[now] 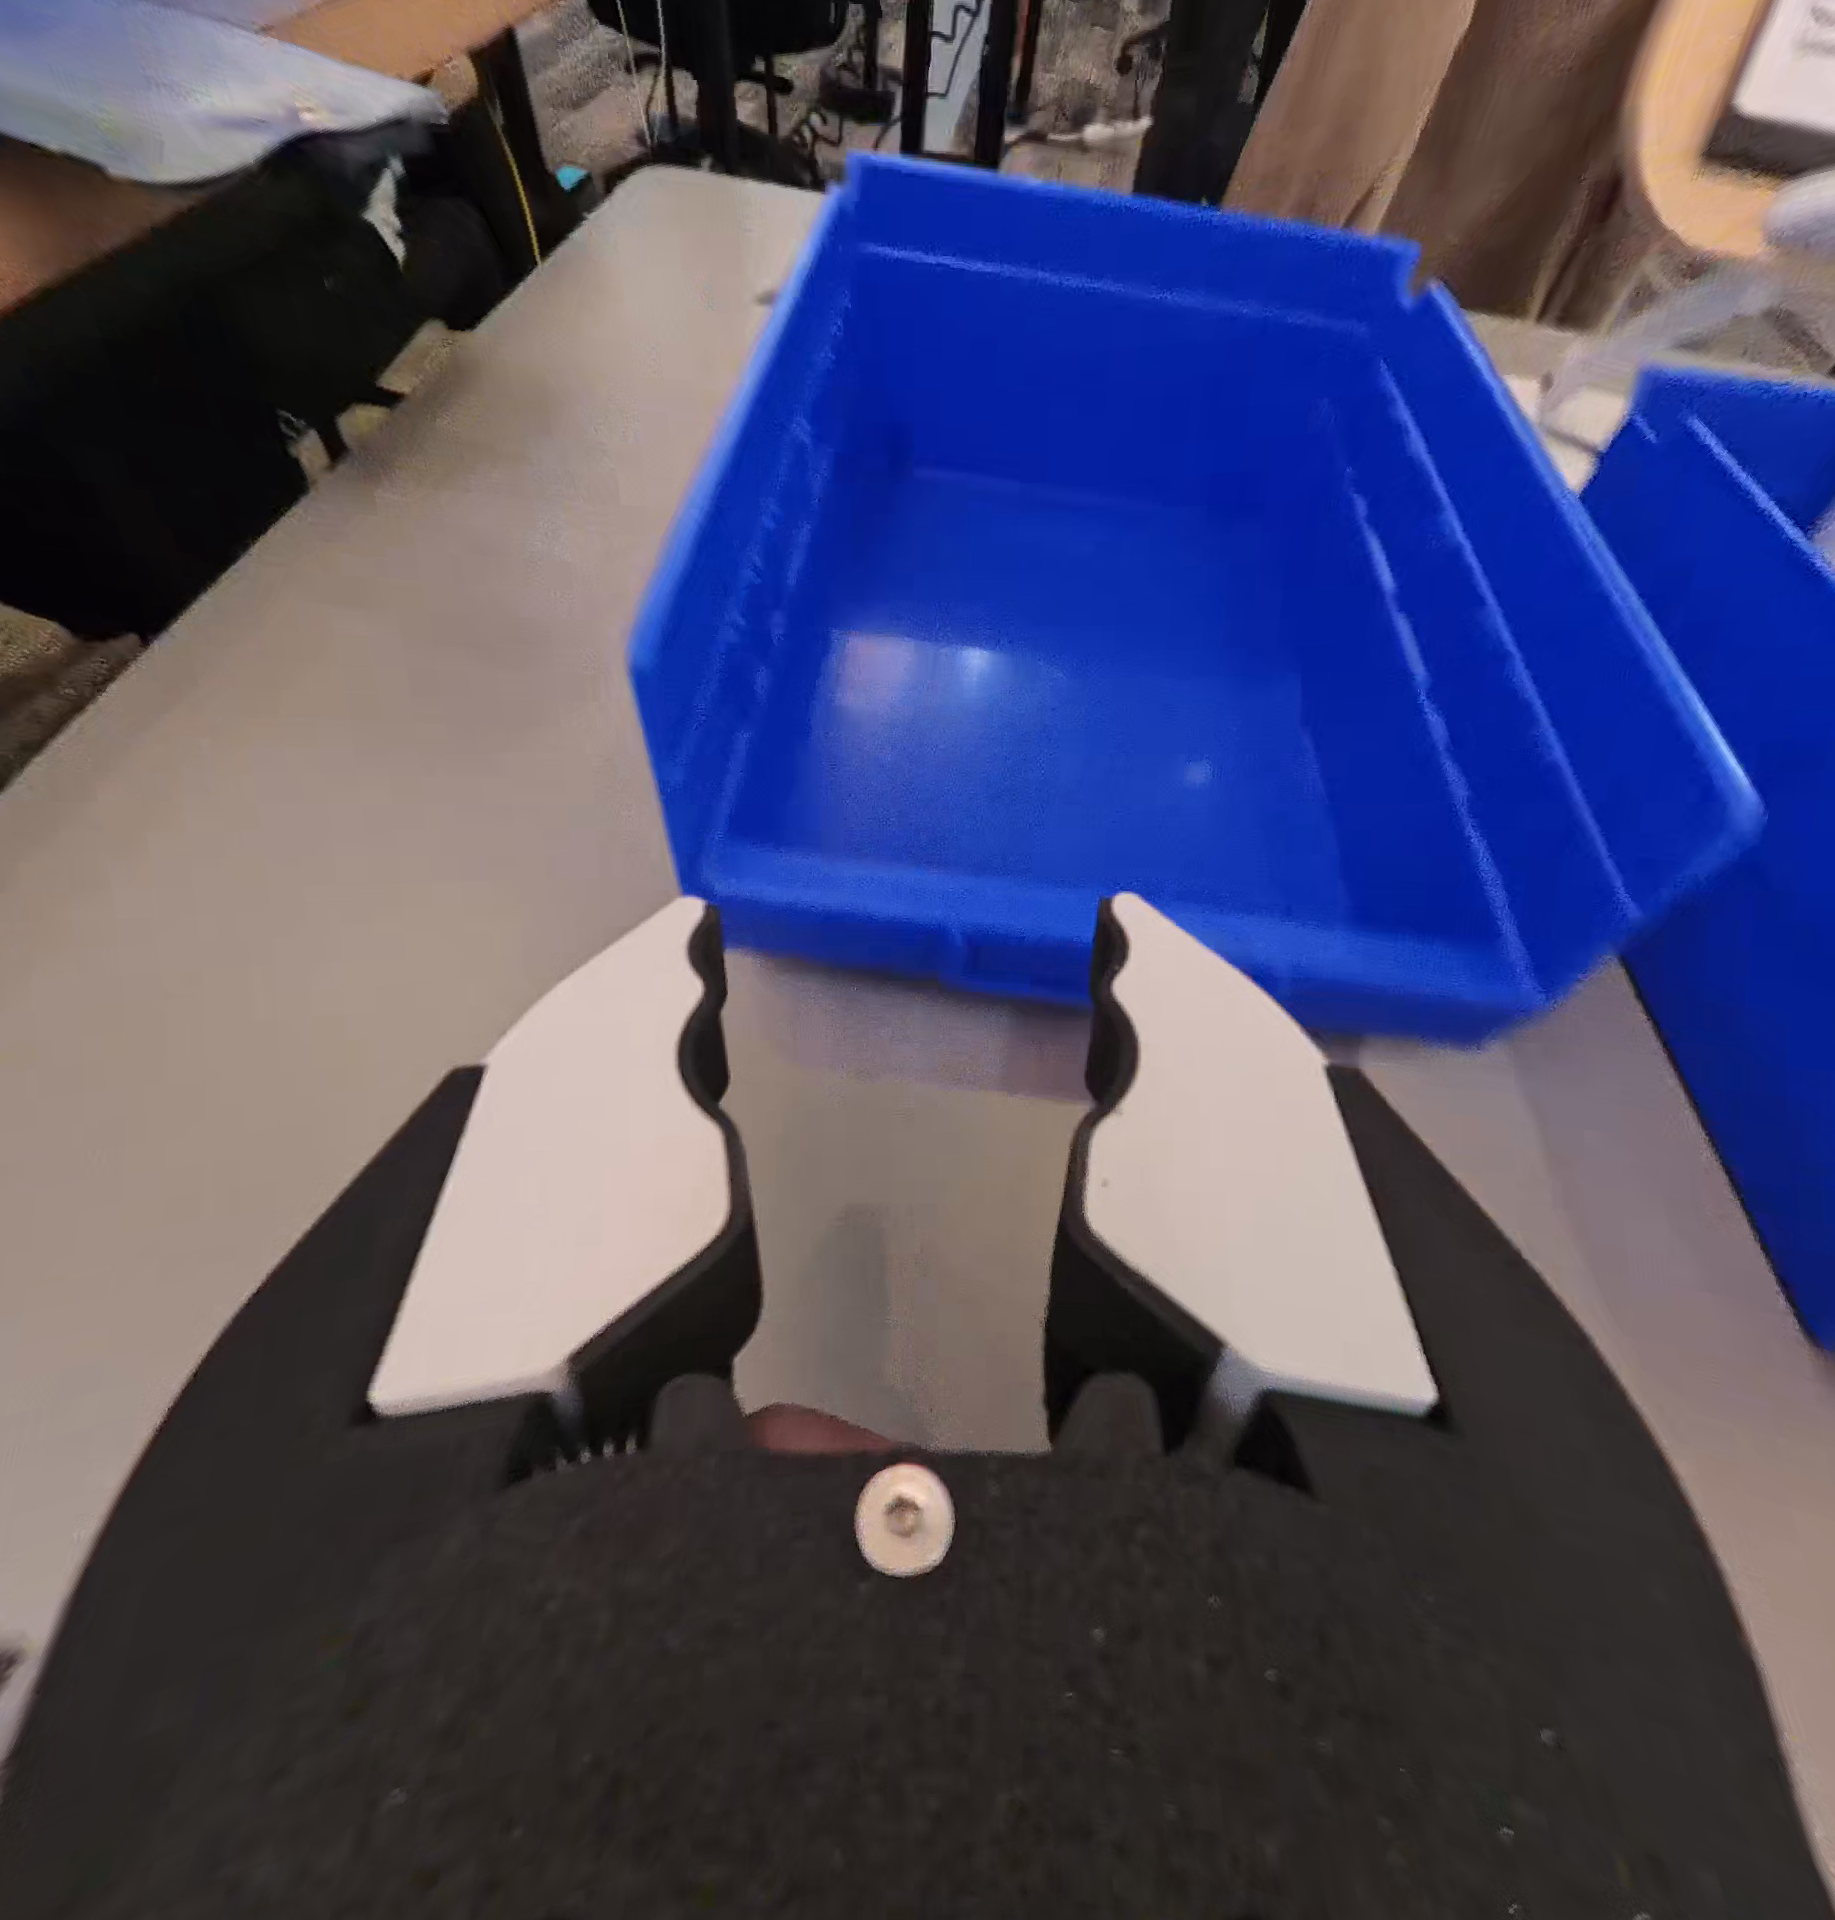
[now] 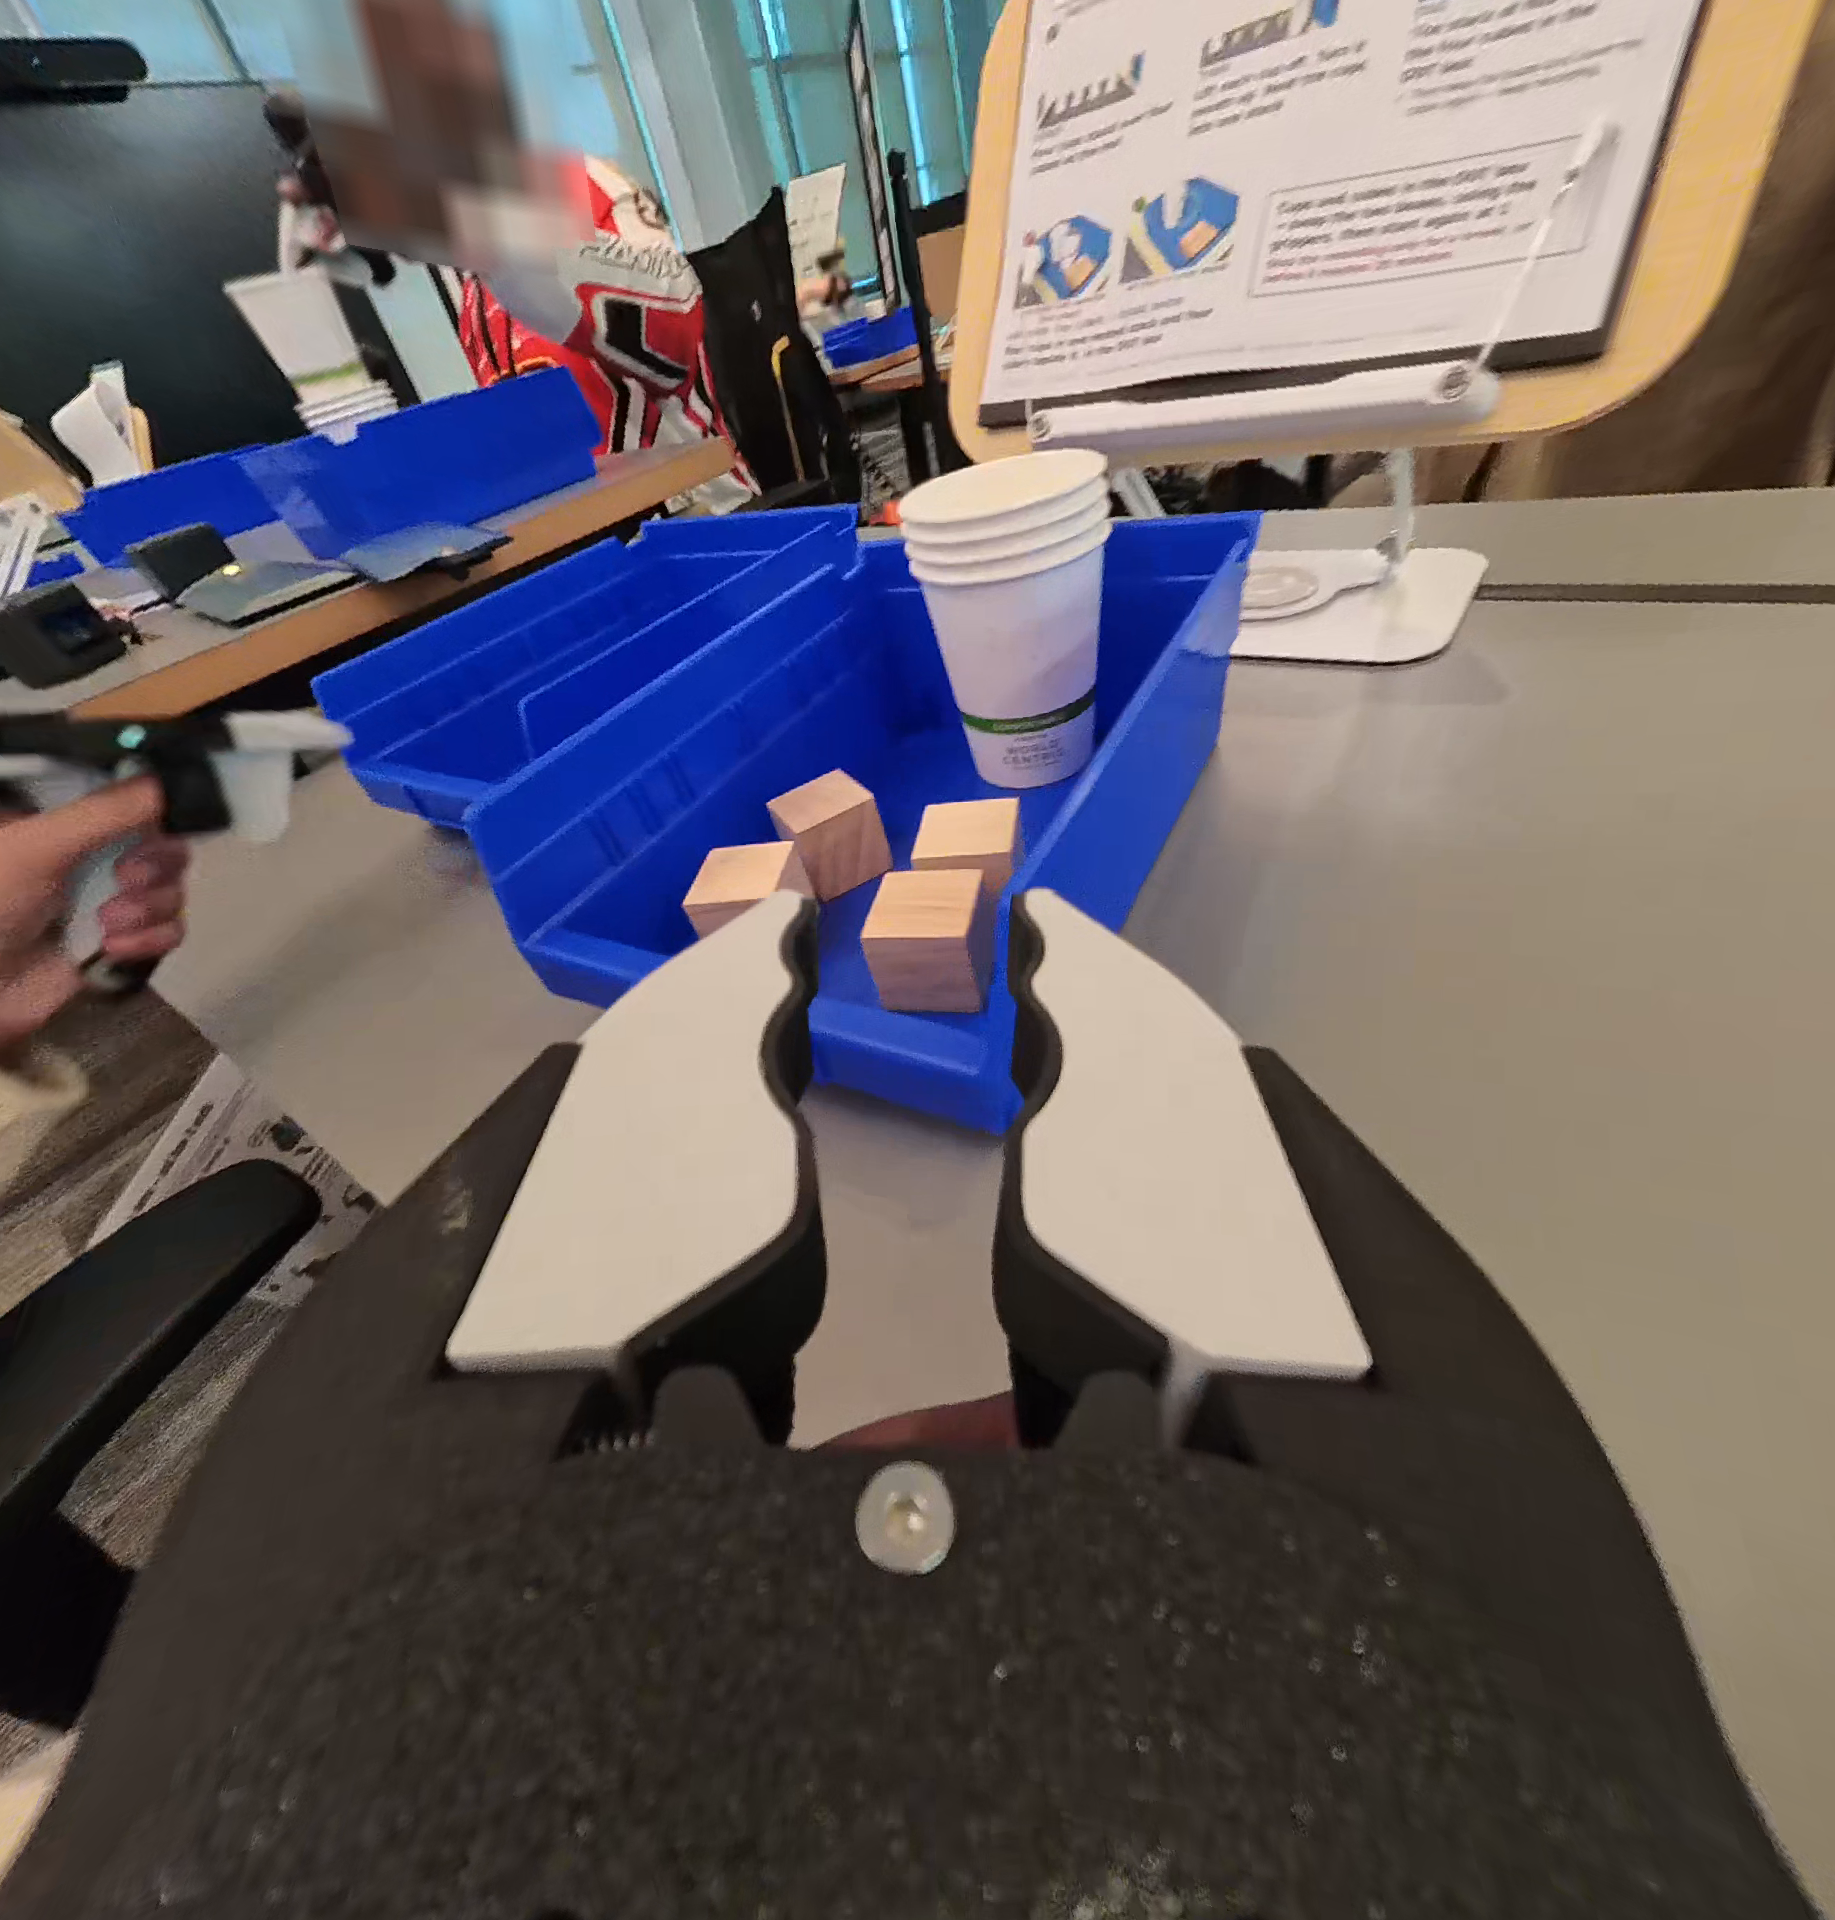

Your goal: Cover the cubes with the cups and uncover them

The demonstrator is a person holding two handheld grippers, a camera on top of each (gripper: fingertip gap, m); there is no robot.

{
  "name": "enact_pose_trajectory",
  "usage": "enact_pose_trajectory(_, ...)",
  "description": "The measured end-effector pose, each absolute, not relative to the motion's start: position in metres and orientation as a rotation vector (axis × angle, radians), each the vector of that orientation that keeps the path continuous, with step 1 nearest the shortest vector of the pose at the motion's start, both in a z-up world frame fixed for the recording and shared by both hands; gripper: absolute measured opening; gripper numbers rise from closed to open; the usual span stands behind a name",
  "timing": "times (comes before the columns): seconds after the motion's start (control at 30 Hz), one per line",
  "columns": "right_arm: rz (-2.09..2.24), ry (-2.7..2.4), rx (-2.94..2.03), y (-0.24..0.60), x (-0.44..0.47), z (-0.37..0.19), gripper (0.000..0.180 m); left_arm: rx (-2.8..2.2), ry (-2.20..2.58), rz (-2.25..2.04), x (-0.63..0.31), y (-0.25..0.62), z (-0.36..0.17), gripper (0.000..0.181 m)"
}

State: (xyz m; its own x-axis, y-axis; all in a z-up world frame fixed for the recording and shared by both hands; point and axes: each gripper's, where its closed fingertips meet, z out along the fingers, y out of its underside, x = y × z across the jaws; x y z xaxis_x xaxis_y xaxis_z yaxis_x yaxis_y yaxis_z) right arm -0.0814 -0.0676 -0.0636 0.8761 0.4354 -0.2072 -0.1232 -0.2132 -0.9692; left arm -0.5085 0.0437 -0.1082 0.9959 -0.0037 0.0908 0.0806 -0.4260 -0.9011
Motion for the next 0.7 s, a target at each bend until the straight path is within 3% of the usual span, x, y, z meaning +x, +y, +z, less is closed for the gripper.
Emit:
enact_pose_trajectory(0.17,0.624,-0.293,-1.767,-0.068,-0.108,-0.079,0.033,-2.084,-0.079,-0.086,-0.534,0.105,-0.119,0.069)
enact_pose_trajectory(0.27,0.628,-0.328,-1.789,-0.069,-0.123,-0.084,0.033,-2.119,-0.091,-0.053,-0.540,0.126,-0.129,0.055)
enact_pose_trajectory(0.3,0.625,-0.348,-1.797,-0.070,-0.130,-0.087,0.033,-2.115,-0.123,-0.051,-0.543,0.128,-0.129,0.044)
enact_pose_trajectory(0.37,0.631,-0.393,-1.815,-0.074,-0.148,-0.092,0.034,-2.119,-0.148,-0.132,-0.543,0.125,-0.128,0.007)
enact_pose_trajectory(0.7,0.646,-0.563,-1.832,-0.082,-0.276,-0.124,0.040,-2.068,-0.218,0.020,-0.546,0.004,-0.127,0.005)
